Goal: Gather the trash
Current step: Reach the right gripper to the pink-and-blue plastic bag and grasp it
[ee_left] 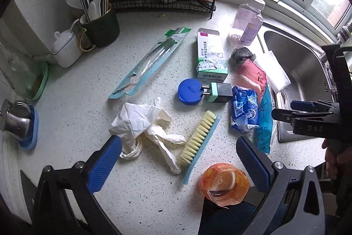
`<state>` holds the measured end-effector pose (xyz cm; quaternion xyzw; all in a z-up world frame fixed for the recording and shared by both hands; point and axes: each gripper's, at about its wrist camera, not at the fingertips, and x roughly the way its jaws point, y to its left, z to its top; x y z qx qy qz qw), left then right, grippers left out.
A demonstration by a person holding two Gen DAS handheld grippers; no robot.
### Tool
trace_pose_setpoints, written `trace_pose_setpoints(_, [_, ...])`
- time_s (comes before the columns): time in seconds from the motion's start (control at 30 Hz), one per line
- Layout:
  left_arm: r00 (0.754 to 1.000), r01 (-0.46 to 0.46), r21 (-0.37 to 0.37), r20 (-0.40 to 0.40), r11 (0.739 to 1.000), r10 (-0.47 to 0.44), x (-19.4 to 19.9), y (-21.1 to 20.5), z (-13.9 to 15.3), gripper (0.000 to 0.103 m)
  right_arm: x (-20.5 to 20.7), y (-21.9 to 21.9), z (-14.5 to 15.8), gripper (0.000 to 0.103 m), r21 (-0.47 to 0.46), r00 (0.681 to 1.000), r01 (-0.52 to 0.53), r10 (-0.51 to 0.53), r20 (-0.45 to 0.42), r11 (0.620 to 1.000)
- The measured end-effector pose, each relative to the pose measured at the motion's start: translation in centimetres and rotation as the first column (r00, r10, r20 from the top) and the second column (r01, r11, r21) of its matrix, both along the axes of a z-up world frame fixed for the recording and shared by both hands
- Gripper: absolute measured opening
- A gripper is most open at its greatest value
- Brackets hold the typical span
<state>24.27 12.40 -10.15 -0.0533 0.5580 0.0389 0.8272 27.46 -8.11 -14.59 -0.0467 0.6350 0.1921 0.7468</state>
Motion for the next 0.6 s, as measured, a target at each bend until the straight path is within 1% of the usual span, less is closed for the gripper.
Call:
trace_pose_setpoints(0.07, [1.000, 0.000, -0.013, -0.010, 1.000, 0.000, 0.4, 0.4, -0.5, 0.103, 0.3, 0.3, -0.6, 0.056, -0.027, 1.000, -0.001, 0.001, -0.015, 1.000])
trace_pose_setpoints(0.1, [1.000, -0.002, -0.020, -0.012, 1.000, 0.002, 0.6, 0.6, -0.7, 0.103, 0.4, 0.5, -0.8, 0.054, -0.043, 1.000, -0.006, 0.005, -0.023, 0.999])
trace_pose_setpoints(0.3, [1.000, -0.024, -0.053, -0.021, 0.998, 0.023, 1.0, 1.4, -1.6, 0.103, 1.3, 1.4, -2.4, 0.054, -0.040, 0.996, -0.007, 0.003, -0.091, 0.999])
trace_pose_setpoints(0.4, [0.999, -0.030, -0.062, -0.027, 0.998, 0.028, 1.0, 1.6, -2.0, 0.103, 1.5, 1.9, -2.8, 0.053, -0.075, 0.996, -0.009, 0.002, -0.091, 0.997])
trace_pose_setpoints(0.47, [0.999, -0.027, -0.061, -0.028, 0.998, 0.025, 1.0, 1.6, -2.1, 0.103, 1.6, 2.4, -3.1, 0.046, -0.085, 0.995, -0.019, 0.011, -0.095, 0.996])
trace_pose_setpoints(0.6, [1.000, -0.019, -0.055, -0.024, 0.998, 0.018, 0.8, 1.4, -1.9, 0.103, 1.8, 3.0, -4.1, 0.037, -0.096, 0.996, -0.039, 0.031, -0.087, 0.995])
